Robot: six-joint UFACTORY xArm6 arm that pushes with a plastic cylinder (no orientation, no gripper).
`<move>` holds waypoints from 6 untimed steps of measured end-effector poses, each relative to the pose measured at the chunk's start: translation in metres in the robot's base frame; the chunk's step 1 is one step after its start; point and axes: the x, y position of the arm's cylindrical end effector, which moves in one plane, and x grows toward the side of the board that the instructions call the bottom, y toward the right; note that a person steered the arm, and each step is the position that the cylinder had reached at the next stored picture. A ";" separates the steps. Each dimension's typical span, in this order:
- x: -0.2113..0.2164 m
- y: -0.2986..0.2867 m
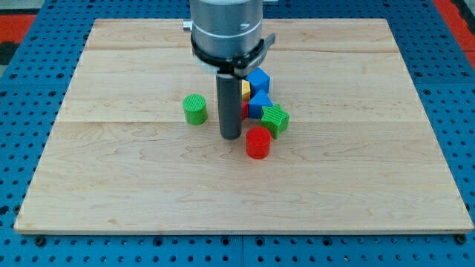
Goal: Push the red circle into red star
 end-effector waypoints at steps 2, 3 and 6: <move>0.071 0.049; 0.044 0.056; 0.054 -0.019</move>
